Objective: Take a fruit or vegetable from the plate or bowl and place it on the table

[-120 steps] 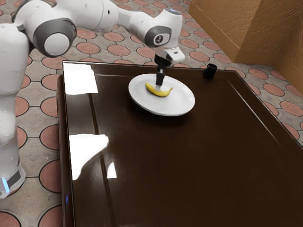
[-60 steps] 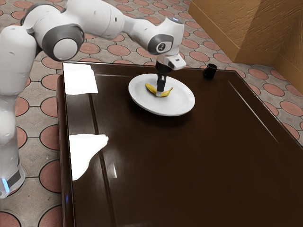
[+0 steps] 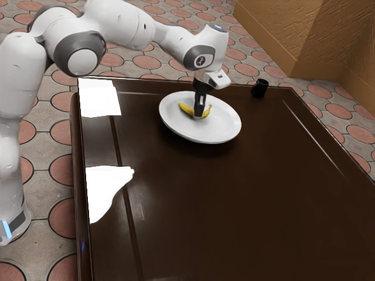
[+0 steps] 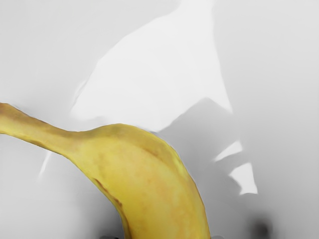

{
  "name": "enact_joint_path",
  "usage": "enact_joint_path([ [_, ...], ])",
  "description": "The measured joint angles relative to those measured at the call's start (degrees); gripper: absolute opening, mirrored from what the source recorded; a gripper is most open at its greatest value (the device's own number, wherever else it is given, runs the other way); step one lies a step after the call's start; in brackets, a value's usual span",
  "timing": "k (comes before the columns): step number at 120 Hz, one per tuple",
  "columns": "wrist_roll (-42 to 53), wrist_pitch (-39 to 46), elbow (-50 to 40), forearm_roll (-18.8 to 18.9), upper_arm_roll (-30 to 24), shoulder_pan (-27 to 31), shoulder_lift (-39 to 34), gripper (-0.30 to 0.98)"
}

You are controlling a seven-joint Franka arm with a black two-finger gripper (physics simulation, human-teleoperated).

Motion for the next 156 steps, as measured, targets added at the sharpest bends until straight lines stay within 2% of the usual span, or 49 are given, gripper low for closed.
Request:
enact_joint_path([
  [36,-1.64,-1.69,2.14,0.31,0.15,-0.12,-0.87,0.14],
  [64,-3.21,-5.82,3.55,1.35,-0.75,-1.68,-5.99,0.12],
  [80,-4.80,-8.80,5.62,3.08,-9.03,-3.02,-9.15,0.14],
  [105,-7.90,-11.11,6.73,5.29,-22.41,-3.41,-9.42,0.13],
  [119,-10.04,-11.49,6.82,7.23,-28.34,-3.85,-8.93,0.13],
  [128,-11.40,-11.65,6.79,8.17,-29.85,-4.65,-8.56,0.13],
  [142,-13.12,-12.06,6.79,8.64,-30.22,-4.45,-8.21,0.42],
  [156,-14.51,-13.54,8.16,8.63,-30.19,-4.31,-8.50,0.57],
])
